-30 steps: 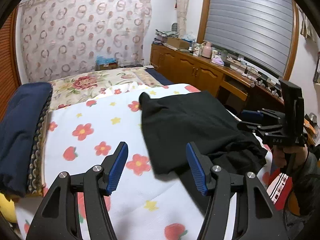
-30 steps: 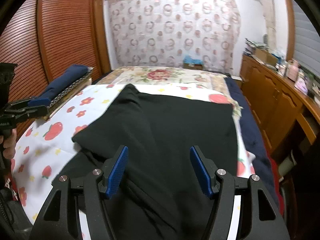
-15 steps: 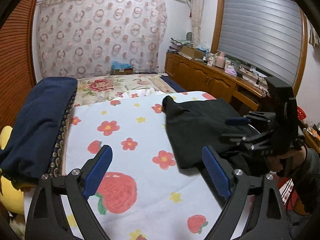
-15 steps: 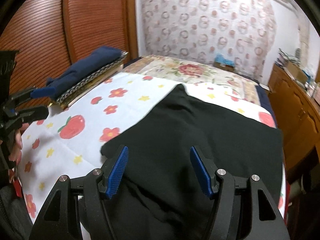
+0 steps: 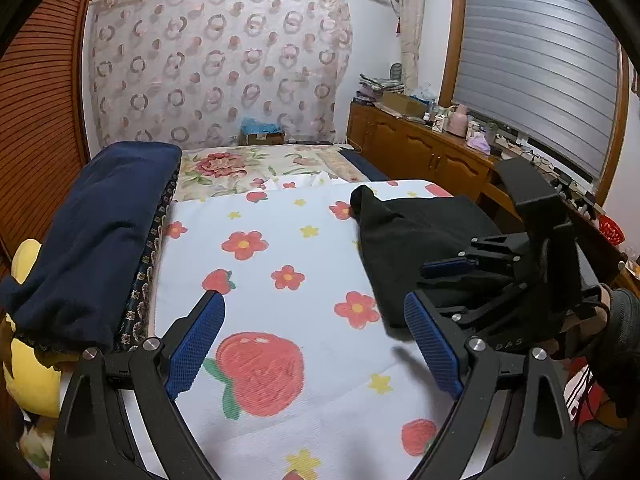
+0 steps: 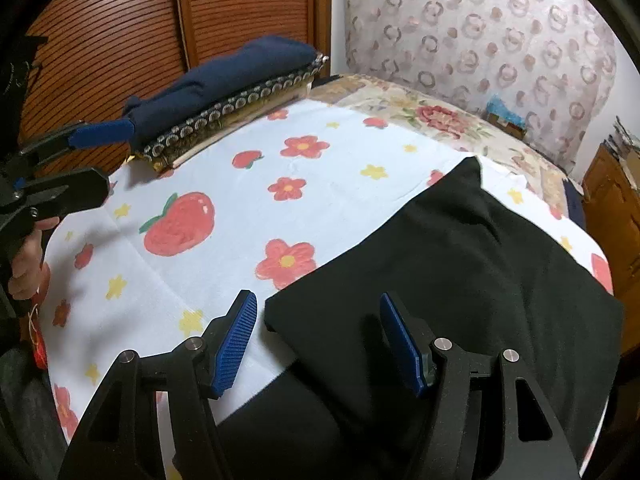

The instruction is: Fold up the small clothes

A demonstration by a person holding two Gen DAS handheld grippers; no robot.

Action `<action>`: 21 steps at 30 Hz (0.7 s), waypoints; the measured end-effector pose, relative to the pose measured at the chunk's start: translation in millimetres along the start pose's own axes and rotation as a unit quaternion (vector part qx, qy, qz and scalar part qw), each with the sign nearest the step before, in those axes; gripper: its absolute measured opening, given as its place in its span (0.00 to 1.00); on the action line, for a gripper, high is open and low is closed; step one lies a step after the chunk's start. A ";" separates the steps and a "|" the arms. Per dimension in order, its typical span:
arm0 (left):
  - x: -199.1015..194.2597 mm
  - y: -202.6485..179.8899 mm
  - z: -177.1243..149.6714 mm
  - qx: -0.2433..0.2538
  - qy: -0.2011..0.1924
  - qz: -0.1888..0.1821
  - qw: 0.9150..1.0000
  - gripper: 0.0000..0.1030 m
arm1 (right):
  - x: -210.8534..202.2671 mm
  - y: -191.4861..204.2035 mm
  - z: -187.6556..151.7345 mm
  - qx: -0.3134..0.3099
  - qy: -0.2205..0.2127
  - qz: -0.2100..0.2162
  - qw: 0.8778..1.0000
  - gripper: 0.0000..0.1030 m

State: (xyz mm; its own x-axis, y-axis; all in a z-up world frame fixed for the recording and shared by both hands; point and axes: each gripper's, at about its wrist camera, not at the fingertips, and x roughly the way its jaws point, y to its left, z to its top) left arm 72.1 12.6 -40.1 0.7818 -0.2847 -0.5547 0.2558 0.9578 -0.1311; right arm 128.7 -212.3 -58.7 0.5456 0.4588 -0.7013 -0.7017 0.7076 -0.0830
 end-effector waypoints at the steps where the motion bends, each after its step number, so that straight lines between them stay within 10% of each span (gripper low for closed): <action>1: 0.3 0.0 0.3 0.000 0.000 0.000 1.000 0.89 | 1.8 -0.5 0.0 -0.001 0.003 0.001 1.000 0.64; 7: -0.2 -1.4 -1.5 0.004 0.002 -0.002 1.000 0.89 | 15.5 2.3 -2.3 -0.020 0.033 -0.010 0.999 0.61; 12: 0.1 -5.1 -2.2 0.007 0.003 -0.006 1.000 0.89 | 11.6 4.0 -2.1 -0.041 0.034 -0.036 0.998 0.40; 14: 0.0 -7.7 -2.4 0.009 0.004 -0.008 1.000 0.89 | 9.3 3.9 -2.5 -0.044 0.034 -0.049 0.997 0.14; 21: 1.2 -17.2 -3.5 0.017 0.009 -0.017 1.000 0.89 | -25.7 -21.7 11.5 0.011 -0.041 -0.037 0.998 0.08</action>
State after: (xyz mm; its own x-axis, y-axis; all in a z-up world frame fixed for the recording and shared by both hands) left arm 66.7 -4.1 -41.4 0.7621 -0.3159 -0.5652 0.3018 0.9456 -0.1215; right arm 135.2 -233.2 -30.8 0.6317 0.4465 -0.6337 -0.6483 0.7524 -0.1161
